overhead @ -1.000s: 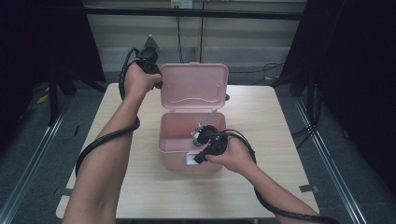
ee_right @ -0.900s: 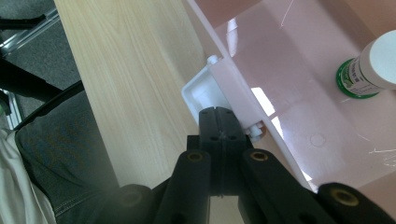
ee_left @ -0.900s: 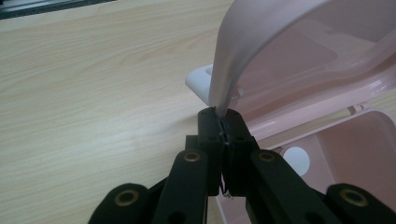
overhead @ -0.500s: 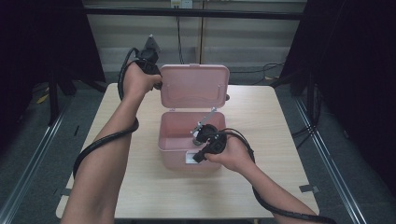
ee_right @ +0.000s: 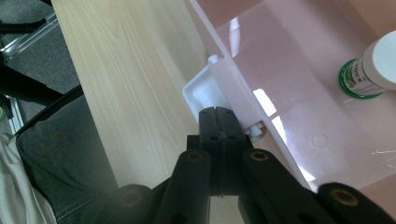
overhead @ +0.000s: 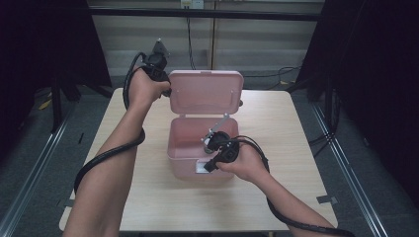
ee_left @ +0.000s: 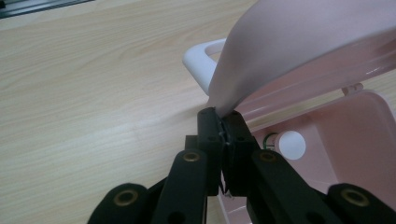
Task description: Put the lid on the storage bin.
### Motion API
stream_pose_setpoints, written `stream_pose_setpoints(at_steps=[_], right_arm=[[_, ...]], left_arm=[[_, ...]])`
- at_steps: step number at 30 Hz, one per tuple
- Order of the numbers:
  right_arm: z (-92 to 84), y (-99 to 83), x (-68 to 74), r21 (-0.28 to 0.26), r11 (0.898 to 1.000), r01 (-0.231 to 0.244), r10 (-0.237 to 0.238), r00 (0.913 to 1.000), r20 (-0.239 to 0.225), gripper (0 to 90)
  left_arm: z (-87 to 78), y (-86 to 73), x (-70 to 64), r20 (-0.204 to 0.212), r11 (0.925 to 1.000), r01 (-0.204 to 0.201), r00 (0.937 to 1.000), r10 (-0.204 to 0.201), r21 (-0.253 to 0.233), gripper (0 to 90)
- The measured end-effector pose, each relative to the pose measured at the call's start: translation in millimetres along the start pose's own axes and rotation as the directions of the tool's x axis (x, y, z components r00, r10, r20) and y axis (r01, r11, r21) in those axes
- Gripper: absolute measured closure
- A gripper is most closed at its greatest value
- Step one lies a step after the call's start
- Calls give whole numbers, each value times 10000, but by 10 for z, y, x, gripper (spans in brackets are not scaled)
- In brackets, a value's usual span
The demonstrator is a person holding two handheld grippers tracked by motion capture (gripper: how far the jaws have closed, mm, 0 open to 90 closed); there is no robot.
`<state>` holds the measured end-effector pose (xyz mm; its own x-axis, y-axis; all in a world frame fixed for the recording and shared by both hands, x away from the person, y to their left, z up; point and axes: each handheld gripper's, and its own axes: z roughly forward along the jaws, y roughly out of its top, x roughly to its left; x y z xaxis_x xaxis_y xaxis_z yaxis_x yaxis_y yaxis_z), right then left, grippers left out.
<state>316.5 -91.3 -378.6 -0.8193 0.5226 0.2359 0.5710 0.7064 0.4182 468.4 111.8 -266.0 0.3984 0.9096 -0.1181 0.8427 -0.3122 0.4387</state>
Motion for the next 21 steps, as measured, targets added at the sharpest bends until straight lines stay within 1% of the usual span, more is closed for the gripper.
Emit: stream_pose_setpoints(at_steps=[4,7,8,9,11,15,17,18,21], right_arm=[[0,4,8,40,10000,-7,7,10000,74,900],[0,6,9,63,10000,-18,18,10000,82,900],[0,6,10,65,10000,-16,15,10000,83,900],[0,6,9,66,10000,-21,21,10000,77,900],[0,6,10,67,10000,-10,10,9999,103,900],[2,6,9,42,10000,-2,2,10000,88,900],[2,7,10,49,10000,6,-6,9999,109,900],[3,6,11,41,10000,-4,3,9999,105,900],[1,7,9,51,10000,1,-2,10000,94,900]], left_arm=[[-14,-18,-3,45,10000,-4,10000,4,51,874],[-22,-25,-6,-9,9999,-133,9999,133,110,873],[-24,-29,-13,7,9999,-25,10000,25,131,873],[-26,-32,-12,19,9999,-2,10000,2,139,873],[-30,-35,-14,33,9999,-61,10000,60,157,873],[-29,-52,-21,16,10000,-14,10000,14,45,873],[-33,-58,-16,74,10000,-17,10000,16,56,872],[-36,-61,-12,77,9999,-100,9999,100,67,872],[-41,-79,-17,79,10000,-97,9999,97,0,871]])
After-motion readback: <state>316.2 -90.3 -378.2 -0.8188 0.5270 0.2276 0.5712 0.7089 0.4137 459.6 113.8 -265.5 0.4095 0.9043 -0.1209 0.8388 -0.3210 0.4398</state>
